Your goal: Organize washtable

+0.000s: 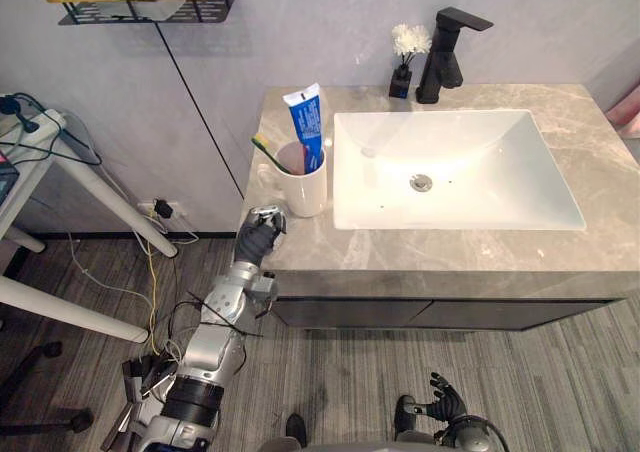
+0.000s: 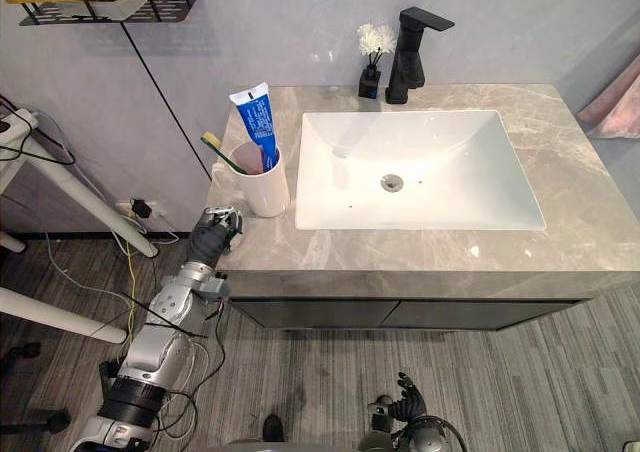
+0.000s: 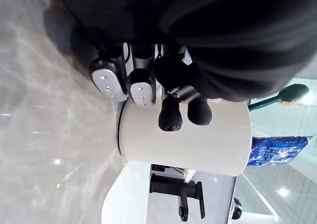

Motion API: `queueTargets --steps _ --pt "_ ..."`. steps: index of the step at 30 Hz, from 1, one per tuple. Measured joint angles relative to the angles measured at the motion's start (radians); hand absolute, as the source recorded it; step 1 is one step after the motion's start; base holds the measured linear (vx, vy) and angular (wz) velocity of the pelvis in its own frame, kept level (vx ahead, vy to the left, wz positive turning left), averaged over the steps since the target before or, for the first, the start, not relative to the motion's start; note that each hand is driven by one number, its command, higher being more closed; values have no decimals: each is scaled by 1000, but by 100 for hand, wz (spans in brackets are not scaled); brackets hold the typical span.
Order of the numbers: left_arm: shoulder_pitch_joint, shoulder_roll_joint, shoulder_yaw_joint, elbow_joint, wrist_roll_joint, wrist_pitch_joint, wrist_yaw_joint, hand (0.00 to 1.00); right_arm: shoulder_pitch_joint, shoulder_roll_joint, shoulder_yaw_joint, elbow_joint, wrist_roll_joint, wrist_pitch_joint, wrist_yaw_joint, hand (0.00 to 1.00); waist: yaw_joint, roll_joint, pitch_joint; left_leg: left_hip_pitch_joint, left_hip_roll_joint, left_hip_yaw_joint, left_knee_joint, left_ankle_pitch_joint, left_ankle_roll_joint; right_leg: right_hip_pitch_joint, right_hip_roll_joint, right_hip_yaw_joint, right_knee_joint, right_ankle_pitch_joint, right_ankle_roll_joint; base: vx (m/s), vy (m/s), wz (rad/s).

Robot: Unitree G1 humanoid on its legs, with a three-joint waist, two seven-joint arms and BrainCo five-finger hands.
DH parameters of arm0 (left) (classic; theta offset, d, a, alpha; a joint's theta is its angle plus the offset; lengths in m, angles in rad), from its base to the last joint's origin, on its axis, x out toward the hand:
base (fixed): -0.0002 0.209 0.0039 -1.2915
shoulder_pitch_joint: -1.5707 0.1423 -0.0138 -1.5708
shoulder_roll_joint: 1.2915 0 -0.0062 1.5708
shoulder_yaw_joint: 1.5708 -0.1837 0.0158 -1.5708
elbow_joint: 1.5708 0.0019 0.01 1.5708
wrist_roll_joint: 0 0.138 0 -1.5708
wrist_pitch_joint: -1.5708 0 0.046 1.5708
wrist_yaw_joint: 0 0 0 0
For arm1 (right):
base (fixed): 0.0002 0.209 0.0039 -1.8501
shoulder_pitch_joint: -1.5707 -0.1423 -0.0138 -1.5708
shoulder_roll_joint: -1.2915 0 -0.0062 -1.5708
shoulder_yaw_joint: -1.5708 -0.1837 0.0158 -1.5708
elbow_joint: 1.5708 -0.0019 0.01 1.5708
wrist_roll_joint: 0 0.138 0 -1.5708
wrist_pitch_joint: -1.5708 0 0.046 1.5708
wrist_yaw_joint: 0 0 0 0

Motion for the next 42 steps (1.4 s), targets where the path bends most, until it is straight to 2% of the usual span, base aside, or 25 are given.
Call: queueTargets --steps 5,6,10,14,16,18,24,31,37,42 --pt "47 2 -22 -41 -95 -5 -25 100 -2 -6 4 24 1 -1 1 0 15 1 -2 0 0 -2 0 0 0 1 0 -1 0 0 0 -8 -5 0" --pt "58 25 -52 -57 -131 -5 -40 100 -3 -11 15 26 1 -1 1 0 20 1 -2 0 0 -3 0 0 0 0 0 -1 0 0 0 0 0 0" --pt "70 216 -188 -133 -266 14 -110 100 -24 -33 55 46 0 0 10 0 18 1 -2 0 0 -3 -1 0 0 -6 0 -1 0 0 0 0 0 0" --pt "54 373 -262 -198 -399 29 -130 100 -25 -51 91 46 1 -3 18 0 15 2 -9 -29 -1 1 5 0 -1 -36 -2 5 1 4 3 -4 -1 -2" --pt "53 406 -286 -228 -435 31 -130 100 -26 -56 92 47 2 -4 17 0 12 3 -9 -44 -3 0 16 0 -1 -40 -4 5 4 6 3 0 0 0" --pt "50 412 -304 -241 -467 36 -128 100 -28 -67 93 59 3 -8 17 0 4 2 -10 -51 -6 -5 27 0 -1 -41 -9 6 5 6 3 0 0 0" --pt "-29 404 -365 -240 -463 35 -107 100 -29 -93 98 90 11 -9 12 0 -9 2 -6 -86 -13 -4 37 1 0 -76 -15 17 5 24 -5 -54 5 -3" --pt "-123 339 -363 -168 -422 30 -60 100 -27 -108 113 102 32 -9 0 0 -15 9 9 -114 -13 -1 53 0 1 -109 -12 32 4 35 -23 -78 4 -6" --pt "-181 322 -358 -142 -421 26 -38 100 -28 -107 110 101 32 -10 -1 0 -25 13 25 -120 -12 0 53 0 1 -116 -11 35 5 42 -14 -6 2 -1" --pt "-233 261 -326 -123 -419 24 -15 100 -28 -106 105 101 32 -12 -1 0 -27 12 26 -125 -14 3 53 0 1 -124 -12 41 5 42 -13 28 11 -3"
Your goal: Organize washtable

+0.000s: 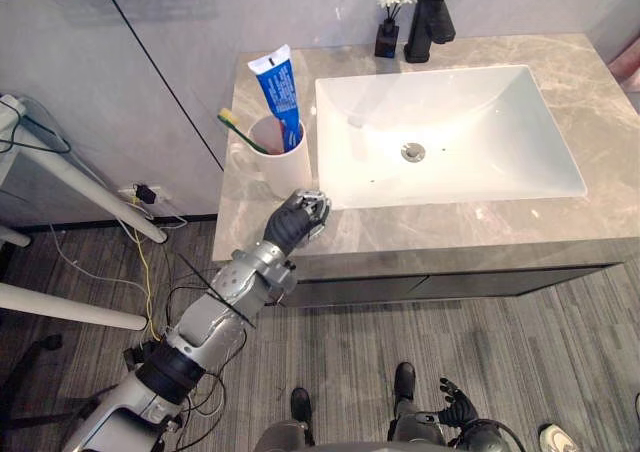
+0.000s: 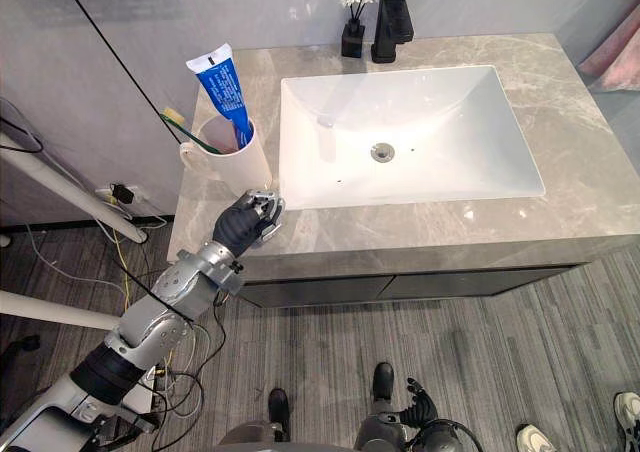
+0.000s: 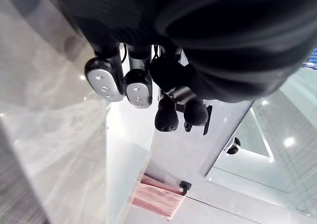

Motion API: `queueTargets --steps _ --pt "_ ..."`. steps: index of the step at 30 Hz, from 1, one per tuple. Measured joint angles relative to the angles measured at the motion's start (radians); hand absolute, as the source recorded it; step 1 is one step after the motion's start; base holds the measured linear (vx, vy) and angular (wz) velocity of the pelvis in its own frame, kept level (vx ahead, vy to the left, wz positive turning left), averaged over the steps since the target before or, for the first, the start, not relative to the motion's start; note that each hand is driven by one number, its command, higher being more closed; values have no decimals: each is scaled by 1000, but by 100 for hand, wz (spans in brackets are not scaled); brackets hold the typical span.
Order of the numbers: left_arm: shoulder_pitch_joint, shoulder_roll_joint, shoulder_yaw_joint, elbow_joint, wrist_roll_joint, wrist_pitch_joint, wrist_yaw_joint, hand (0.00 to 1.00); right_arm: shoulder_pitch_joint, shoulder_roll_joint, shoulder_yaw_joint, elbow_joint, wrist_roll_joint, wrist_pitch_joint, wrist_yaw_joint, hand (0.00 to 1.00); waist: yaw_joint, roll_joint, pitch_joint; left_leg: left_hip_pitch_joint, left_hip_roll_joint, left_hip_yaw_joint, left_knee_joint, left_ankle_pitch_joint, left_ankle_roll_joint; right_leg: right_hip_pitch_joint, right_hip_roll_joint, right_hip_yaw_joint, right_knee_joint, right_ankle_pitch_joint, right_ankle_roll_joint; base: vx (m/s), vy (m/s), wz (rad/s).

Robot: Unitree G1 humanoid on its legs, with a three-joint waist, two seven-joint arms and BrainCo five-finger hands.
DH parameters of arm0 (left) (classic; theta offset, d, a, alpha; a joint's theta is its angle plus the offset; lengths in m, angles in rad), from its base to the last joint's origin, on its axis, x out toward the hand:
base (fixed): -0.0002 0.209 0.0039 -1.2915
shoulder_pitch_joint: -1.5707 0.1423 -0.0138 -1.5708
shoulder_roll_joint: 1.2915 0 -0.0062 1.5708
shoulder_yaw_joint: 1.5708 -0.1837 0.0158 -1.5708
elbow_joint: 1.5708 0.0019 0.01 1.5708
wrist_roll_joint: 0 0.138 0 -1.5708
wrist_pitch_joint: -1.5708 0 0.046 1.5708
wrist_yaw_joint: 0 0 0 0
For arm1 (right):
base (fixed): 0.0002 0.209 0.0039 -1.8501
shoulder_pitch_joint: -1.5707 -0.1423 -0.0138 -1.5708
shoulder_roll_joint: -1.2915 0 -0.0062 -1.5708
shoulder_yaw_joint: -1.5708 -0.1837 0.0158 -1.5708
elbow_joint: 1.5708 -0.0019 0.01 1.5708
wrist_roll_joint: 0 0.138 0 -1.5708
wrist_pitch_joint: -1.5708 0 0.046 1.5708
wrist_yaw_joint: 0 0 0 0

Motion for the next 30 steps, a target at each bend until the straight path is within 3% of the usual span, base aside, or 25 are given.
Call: queueTargets --steps 10,15,30 --pt "-76 -47 67 177 45 -10 35 100 3 7 -34 -14 0 3 2 0 -12 7 20 14 2 4 1 -1 0 7 3 11 -5 5 -6 -27 5 -2" --pt "-149 -46 130 263 63 -14 69 100 6 7 -43 -40 0 2 3 0 -11 10 50 18 7 18 0 -2 -2 -1 9 27 -5 8 -10 -39 1 -12" --pt "-361 -14 153 385 102 -21 89 100 10 10 -62 -81 1 -7 8 0 -7 17 122 -15 13 28 21 -3 -4 -35 15 52 0 27 -9 -1 4 -3"
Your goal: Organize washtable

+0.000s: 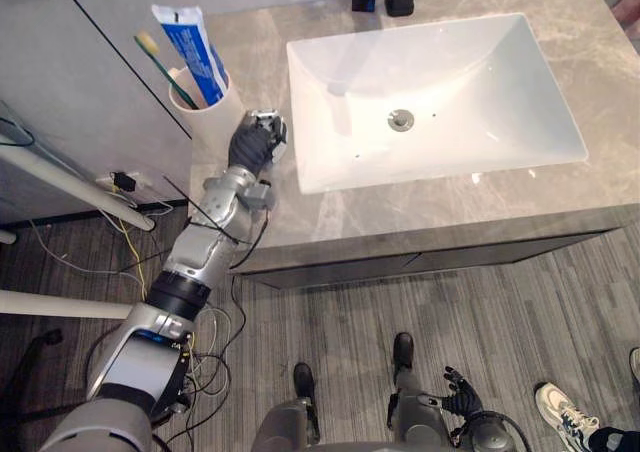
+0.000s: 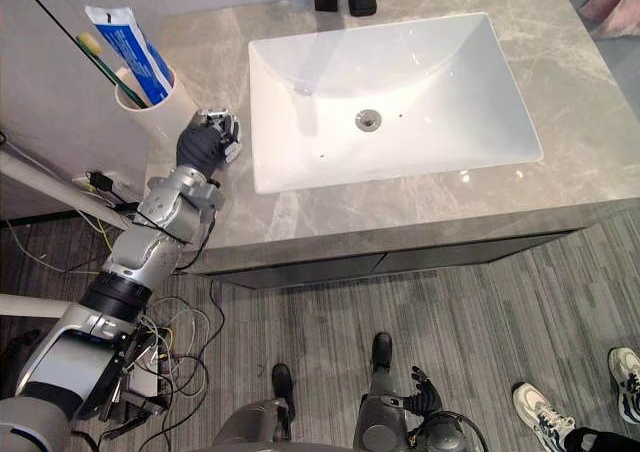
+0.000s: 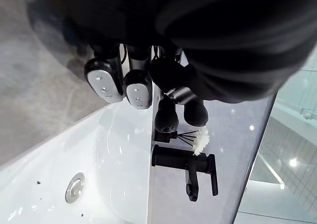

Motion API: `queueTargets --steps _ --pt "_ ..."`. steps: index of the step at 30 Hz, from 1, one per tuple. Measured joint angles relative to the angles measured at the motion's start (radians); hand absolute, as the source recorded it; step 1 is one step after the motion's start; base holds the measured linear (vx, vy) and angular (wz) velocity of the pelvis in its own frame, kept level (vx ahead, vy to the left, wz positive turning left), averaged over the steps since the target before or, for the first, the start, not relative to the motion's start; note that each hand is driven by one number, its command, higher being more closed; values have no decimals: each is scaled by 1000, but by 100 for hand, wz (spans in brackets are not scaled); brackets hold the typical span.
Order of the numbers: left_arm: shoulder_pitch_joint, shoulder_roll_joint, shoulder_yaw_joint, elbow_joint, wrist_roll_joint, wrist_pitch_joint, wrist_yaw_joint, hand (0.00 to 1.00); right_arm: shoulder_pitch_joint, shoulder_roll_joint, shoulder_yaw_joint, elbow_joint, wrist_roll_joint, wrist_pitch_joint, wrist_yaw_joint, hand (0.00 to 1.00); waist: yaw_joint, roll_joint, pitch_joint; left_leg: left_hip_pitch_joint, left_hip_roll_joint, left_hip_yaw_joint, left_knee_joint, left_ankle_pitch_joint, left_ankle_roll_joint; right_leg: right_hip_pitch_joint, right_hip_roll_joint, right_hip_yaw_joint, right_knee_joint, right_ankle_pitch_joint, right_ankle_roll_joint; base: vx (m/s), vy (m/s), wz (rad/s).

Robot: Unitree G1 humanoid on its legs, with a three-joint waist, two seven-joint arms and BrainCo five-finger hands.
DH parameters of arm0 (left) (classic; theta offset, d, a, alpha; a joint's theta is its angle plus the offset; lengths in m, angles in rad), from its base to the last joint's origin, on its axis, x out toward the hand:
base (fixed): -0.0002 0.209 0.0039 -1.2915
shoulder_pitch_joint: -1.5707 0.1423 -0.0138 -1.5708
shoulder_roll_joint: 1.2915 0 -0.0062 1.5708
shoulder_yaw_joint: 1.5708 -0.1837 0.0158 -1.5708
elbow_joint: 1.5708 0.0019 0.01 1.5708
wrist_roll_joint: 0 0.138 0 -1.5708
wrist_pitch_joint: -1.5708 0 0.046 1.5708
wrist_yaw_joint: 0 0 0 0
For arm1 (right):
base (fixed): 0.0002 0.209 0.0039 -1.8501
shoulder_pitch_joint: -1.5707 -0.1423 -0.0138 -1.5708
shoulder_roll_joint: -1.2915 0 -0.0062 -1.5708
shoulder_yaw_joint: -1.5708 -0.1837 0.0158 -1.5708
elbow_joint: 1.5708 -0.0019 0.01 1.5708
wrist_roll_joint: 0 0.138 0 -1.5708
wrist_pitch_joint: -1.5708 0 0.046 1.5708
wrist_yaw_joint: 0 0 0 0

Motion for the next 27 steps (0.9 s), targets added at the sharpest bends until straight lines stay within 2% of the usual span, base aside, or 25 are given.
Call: queueTargets --steps 6,10,15,21,27 --pt "-49 13 0 6 10 -1 17 100 0 -2 5 -7 1 -7 -2 0 2 1 8 -24 1 0 21 0 0 -17 0 5 0 7 -3 -31 7 -1" --pt "-44 19 -20 -16 21 0 11 100 6 -4 6 -7 1 -7 -6 0 17 1 8 -24 3 0 24 0 0 -15 1 4 0 7 -3 0 0 0" --pt "29 41 -83 -156 50 2 -34 100 13 -5 6 -2 6 -4 -8 0 31 1 8 -14 3 -12 23 0 0 5 1 -8 0 6 -4 1 4 7" --pt "140 140 -159 -313 36 5 -100 100 13 -8 9 7 7 -1 -8 0 47 4 5 2 3 -25 22 0 0 28 0 -23 0 1 -4 -7 7 6" --pt "224 186 -154 -371 3 5 -133 100 17 -17 23 44 7 -2 -8 0 74 4 -26 2 2 -42 14 2 -3 35 0 -40 0 -4 -4 10 9 8"
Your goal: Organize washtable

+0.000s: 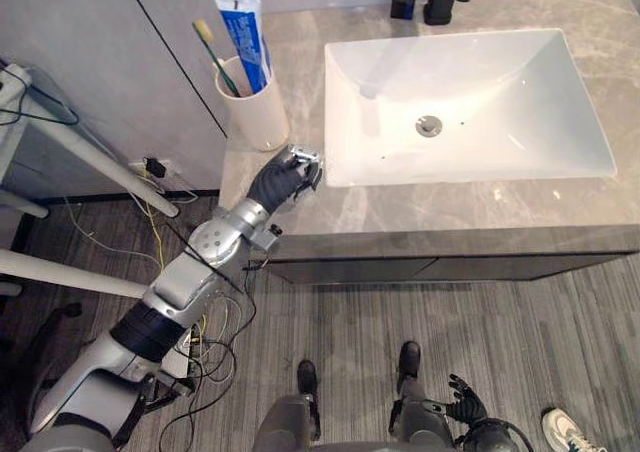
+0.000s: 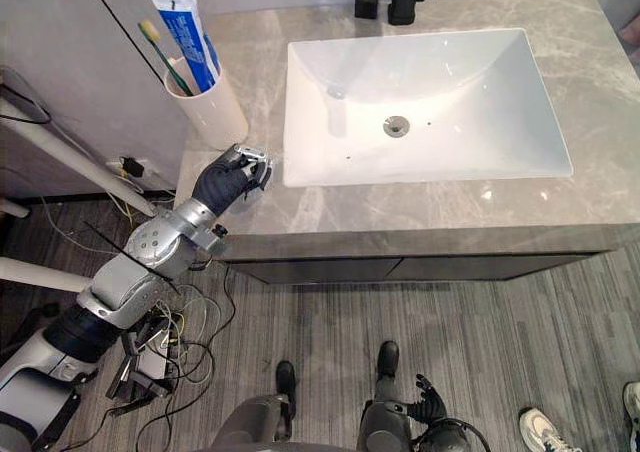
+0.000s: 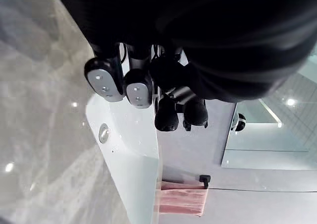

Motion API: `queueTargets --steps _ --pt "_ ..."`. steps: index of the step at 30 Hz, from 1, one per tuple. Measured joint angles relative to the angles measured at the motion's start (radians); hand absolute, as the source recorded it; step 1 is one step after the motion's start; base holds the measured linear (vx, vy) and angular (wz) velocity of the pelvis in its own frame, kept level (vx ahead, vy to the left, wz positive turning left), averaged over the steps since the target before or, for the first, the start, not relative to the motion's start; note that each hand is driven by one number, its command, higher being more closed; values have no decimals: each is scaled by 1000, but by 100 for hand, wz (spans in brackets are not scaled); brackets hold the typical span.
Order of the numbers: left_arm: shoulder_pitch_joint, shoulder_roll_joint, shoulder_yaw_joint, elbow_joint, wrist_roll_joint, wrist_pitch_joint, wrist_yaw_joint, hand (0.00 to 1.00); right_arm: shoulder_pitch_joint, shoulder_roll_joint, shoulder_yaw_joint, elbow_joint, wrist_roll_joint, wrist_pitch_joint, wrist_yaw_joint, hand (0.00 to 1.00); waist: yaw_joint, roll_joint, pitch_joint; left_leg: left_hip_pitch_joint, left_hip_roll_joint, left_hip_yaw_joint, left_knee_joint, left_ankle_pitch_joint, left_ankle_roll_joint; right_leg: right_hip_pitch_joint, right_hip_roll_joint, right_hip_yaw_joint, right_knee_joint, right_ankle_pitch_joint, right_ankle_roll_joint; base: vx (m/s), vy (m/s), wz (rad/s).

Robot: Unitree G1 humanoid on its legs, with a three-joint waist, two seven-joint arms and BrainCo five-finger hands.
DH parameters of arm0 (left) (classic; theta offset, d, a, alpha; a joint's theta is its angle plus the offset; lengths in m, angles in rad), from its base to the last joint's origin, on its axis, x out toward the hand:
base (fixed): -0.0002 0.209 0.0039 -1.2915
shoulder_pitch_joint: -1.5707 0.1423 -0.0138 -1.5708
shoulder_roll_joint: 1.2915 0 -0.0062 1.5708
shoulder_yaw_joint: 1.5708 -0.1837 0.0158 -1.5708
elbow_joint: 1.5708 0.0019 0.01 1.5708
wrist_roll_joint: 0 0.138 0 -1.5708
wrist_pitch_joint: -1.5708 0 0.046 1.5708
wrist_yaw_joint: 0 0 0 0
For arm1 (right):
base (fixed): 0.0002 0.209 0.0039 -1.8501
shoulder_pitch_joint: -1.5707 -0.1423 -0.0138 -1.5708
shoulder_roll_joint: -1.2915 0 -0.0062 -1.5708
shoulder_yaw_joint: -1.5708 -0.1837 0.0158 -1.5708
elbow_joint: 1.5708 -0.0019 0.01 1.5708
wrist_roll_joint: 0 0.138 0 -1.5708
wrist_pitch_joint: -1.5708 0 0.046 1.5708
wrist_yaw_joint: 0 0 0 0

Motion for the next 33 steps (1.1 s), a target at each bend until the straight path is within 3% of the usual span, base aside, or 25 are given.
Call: queueTargets --steps 5,10,18,24,33 --pt "1 0 16 11 8 -2 17 100 0 -3 13 1 0 -1 0 0 1 -4 -10 -12 -1 -14 0 4 -3 -2 0 -15 0 -1 0 14 11 8" --pt "-13 -20 81 144 43 -4 65 100 -1 2 26 1 0 -1 0 0 -8 -21 -21 -33 0 -16 1 11 -7 -23 1 -14 0 2 -2 0 2 1" --pt "-165 -25 110 273 44 -8 128 100 0 10 27 -5 1 -3 -1 0 -8 -50 -18 -60 1 -6 13 11 -7 -52 2 2 0 11 -5 -8 9 -3" --pt "-326 -15 110 354 22 -32 144 100 -2 17 48 -47 4 -6 -5 0 -11 -73 14 -105 3 -2 39 11 -7 -88 2 5 0 24 -14 -26 7 -3" --pt "-368 -8 111 354 7 -49 151 100 -2 13 49 -92 13 -15 -14 0 -21 -72 59 -141 6 12 50 10 -7 -129 6 21 0 33 -16 -4 -8 -4"
